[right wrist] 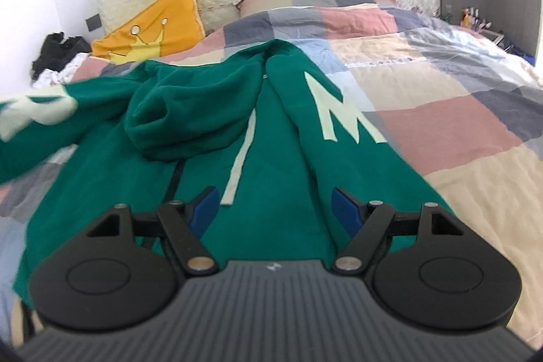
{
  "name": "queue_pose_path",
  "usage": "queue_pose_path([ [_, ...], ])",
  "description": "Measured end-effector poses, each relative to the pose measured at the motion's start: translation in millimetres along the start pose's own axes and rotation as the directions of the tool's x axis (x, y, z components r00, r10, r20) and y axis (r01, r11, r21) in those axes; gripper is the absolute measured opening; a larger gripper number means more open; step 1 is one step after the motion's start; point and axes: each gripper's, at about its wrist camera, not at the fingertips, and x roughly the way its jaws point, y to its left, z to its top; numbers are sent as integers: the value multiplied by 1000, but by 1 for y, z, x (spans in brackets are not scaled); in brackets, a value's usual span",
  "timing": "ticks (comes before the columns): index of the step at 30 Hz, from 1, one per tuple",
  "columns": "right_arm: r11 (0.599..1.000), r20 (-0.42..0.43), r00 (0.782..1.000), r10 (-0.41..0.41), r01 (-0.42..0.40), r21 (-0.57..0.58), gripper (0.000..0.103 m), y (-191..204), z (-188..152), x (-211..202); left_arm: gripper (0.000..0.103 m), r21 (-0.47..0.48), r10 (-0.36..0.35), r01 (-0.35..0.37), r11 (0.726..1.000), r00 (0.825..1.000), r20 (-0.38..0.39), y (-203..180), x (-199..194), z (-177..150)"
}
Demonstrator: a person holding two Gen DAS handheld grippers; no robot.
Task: Fold large clothes
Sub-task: 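Open both grippers and spread the hoodie flat on the quilt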
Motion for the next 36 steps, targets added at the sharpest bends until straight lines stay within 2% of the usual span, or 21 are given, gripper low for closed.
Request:
queue_pose_path([
  [3, 1000, -5, 1000, -11, 11, -7, 75, 5, 4, 10, 4, -92, 59, -55, 994, 997, 42, 40, 13, 50],
  [7, 999, -5, 999, -31, 31, -21, 75, 15, 8, 21, 4, -103, 152, -143, 984, 984, 93, 68, 46, 105],
  [10, 999, 9, 999, -34, 35, -34, 75, 22, 12, 29, 4, -120, 219, -206, 971, 970, 108, 85, 82, 136],
  [14, 999, 8, 1000, -22, 23, -40, 75, 32, 16, 43, 4, -173, 294, -276, 945, 952, 86, 107, 143, 164],
  [17, 999, -8, 1000, -7, 7, -40, 75, 36, 16, 52, 4, -210, 314, -297, 931, 948, 50, 125, 178, 157],
  [20, 1000, -45, 999, 18, -18, 16, 75, 33, 17, 66, 4, -248, 328, -324, 913, 944, -26, 150, 215, 145],
  [23, 999, -63, 998, 24, -22, 34, 75, 29, 16, 72, 5, -227, 334, -338, 913, 941, -56, 158, 232, 128],
  [25, 999, -67, 997, 31, -28, 46, 75, 27, 17, 75, 7, -165, 353, -358, 919, 934, -58, 151, 233, 122],
  [26, 998, -68, 997, 40, -36, 53, 75, 26, 18, 76, 12, -141, 369, -372, 917, 928, -47, 147, 231, 119],
  [27, 997, -66, 997, 50, -46, 58, 75, 25, 17, 76, 24, -103, 395, -398, 911, 917, -49, 141, 229, 118],
  [28, 997, -64, 996, 56, -52, 56, 75, 25, 17, 75, 31, -64, 423, -426, 903, 905, -55, 137, 224, 113],
  [29, 997, -61, 996, 59, -57, 48, 75, 26, 17, 74, 46, -21, 450, -451, 892, 892, -51, 130, 220, 112],
  [30, 997, -56, 996, 64, -62, 36, 75, 27, 17, 71, 56, 10, 461, -461, 887, 886, -44, 125, 215, 110],
  [32, 997, -36, 997, 74, -74, 8, 75, 29, 17, 63, 62, 38, 447, -445, 895, 894, -34, 114, 197, 105],
  [36, 996, 8, 996, 88, -88, -29, 75, 29, 19, 45, 62, 18, 416, -416, 909, 909, -6, 89, 154, 92],
])
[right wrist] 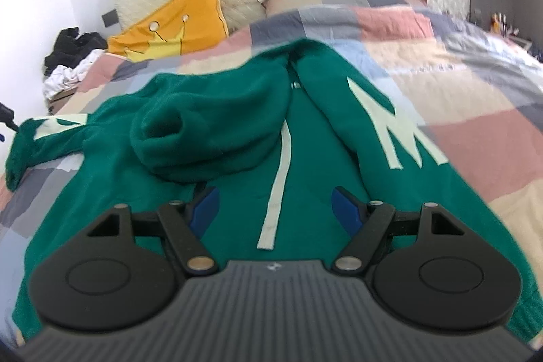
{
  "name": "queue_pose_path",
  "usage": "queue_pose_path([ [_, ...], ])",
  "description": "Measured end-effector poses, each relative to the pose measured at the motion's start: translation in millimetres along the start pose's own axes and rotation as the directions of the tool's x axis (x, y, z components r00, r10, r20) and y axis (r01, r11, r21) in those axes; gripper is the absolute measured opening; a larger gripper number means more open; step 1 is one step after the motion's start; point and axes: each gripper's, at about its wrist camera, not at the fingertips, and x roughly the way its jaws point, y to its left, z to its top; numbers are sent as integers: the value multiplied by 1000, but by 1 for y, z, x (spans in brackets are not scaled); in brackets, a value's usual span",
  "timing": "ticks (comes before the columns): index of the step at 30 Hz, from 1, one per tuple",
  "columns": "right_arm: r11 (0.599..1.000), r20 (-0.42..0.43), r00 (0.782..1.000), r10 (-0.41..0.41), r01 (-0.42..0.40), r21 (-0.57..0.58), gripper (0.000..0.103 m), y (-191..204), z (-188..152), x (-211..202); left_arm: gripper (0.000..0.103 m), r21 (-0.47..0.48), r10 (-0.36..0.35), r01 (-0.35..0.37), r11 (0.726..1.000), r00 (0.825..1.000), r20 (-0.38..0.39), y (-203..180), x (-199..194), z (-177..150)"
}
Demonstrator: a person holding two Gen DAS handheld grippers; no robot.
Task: Fold large clothes
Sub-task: 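Open both grippers and spread the hoodie flat on the quilt, then grasp the hoodie body edge with the right gripper and lift it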
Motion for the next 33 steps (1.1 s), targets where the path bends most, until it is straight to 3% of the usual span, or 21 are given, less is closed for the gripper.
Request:
queue_pose_path([
  [8, 999, 34, 999, 33, -34, 30, 75, -21, -3, -31, 62, 35, -154, 151, 988, 986, 71, -46, -108, -50],
  [16, 994, 66, 997, 28, -35, 104, 75, -46, -4, -49, 62, 126, -333, 320, 939, 938, 98, -115, -211, -100],
  [21, 990, 41, 999, -17, 11, 138, 75, -62, -8, -53, 62, 197, -461, 439, 876, 884, 79, -171, -266, -143],
  [26, 979, 4, 998, -70, 68, 194, 75, -82, -12, -54, 62, 289, -575, 556, 779, 818, -26, -238, -312, -202],
  [30, 969, -69, 991, -116, 128, 213, 75, -98, -18, -48, 62, 375, -626, 594, 712, 779, -46, -282, -343, -259],
  [33, 961, -162, 975, -154, 186, 204, 75, -106, -27, -36, 62, 401, -655, 615, 679, 754, -48, -301, -352, -297],
])
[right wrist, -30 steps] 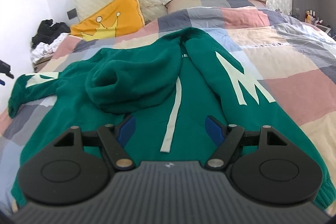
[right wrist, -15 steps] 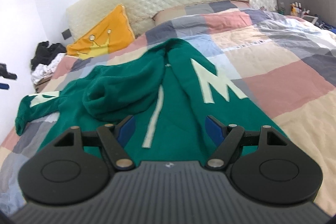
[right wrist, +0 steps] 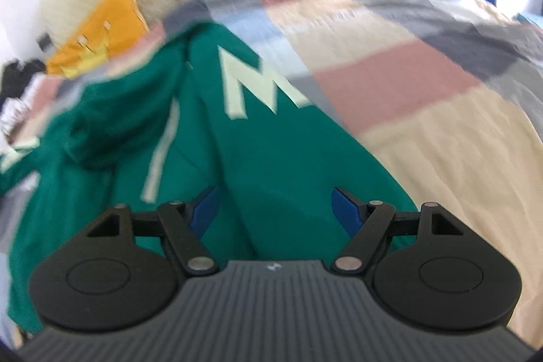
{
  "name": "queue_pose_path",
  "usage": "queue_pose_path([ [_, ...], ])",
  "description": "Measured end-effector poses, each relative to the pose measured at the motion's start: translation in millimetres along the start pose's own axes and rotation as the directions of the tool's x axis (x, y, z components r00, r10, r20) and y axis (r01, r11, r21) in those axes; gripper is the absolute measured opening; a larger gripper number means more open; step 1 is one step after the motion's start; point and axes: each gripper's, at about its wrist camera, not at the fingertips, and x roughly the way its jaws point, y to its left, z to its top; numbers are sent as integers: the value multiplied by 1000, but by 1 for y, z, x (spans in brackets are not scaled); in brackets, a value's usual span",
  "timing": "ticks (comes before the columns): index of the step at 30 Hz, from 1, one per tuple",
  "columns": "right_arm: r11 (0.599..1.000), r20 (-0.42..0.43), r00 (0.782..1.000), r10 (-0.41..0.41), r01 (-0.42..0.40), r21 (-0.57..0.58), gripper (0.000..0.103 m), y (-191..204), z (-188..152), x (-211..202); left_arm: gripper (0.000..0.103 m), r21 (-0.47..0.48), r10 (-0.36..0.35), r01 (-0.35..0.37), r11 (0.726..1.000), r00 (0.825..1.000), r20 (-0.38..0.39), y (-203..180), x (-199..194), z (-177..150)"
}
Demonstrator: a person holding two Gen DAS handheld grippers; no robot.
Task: Fold large clothes
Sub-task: 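Grasp the hoodie body edge with the right gripper and lift it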
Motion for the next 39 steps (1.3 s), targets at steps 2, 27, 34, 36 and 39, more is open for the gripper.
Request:
queue_pose_path([
  [2, 999, -58, 998, -35, 35, -5, 75, -4, -5, 12, 62, 19, -12, 12, 1000, 1000, 11, -16, 7, -21],
  [27, 988, -107, 994, -11, 27, 151, 71, -55, 48, -4, 62, -268, -128, 114, 957, 991, -34, 67, 49, -79],
  [34, 956, -204, 964, -172, 214, 203, 71, -91, 43, 23, 62, -299, -132, 115, 947, 990, -39, 70, 54, -78],
  [36, 943, -275, 953, -127, 202, 266, 71, -100, 36, 35, 62, -309, -131, 113, 944, 991, -40, 71, 54, -79],
  [39, 939, -310, 945, -103, 195, 283, 71, -99, 28, 41, 62, -324, -132, 110, 940, 990, -46, 73, 55, -80],
])
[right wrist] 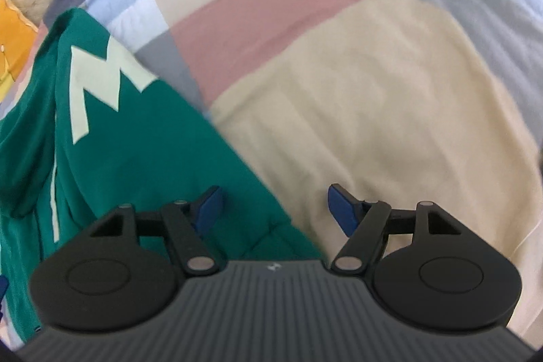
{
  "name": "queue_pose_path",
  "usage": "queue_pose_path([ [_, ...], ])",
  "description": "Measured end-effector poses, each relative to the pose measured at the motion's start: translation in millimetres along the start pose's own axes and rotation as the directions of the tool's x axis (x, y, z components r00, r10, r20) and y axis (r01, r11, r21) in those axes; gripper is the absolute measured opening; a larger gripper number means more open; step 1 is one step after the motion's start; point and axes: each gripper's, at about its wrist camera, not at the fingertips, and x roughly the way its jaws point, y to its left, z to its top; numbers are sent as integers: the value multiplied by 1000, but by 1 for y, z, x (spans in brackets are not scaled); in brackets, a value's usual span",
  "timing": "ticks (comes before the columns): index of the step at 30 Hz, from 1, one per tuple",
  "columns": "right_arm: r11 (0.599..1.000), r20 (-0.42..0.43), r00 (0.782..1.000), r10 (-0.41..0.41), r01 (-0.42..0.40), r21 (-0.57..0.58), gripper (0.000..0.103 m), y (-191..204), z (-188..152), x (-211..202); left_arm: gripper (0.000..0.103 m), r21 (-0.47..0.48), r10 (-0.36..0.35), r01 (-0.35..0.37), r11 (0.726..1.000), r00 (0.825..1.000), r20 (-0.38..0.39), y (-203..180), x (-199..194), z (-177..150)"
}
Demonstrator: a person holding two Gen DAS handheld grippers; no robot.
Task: Fold large clothes
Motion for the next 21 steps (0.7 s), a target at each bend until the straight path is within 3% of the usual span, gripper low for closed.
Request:
queue_pose_path([
  [3, 997, -64, 997, 41, -46, -65, 65, 15, -16, 6, 62, -13, -4, 4, 1000, 1000, -11, 2, 2, -2],
  [4, 994, -63, 998, 23, -29, -110, 61, 19, -16, 6, 62, -15, -4, 4, 1000, 1000, -13, 2, 2, -3],
  [5, 989, -53, 999, -4, -4, -150, 41, 24, -16, 5, 62, -15, -3, 2, 1000, 1000, -15, 2, 2, -3],
  [8, 989, -39, 999, 11, -17, -148, 23, 22, -2, -6, 62, -8, 0, -1, 1000, 1000, -17, 1, 2, -5],
  [13, 969, 155, 988, -24, 62, -241, 19, 26, 50, -55, 62, 3, 20, -20, 1000, 1000, -16, 0, 6, -8],
  [16, 955, 294, 954, -67, 146, -258, 19, 28, 99, -88, 62, -6, 23, -24, 1000, 1000, -17, 1, 11, -8],
  [21, 928, 518, 836, -180, 319, -193, 19, 29, 183, -122, 62, -9, 25, -25, 1000, 1000, -16, 3, 16, -7],
])
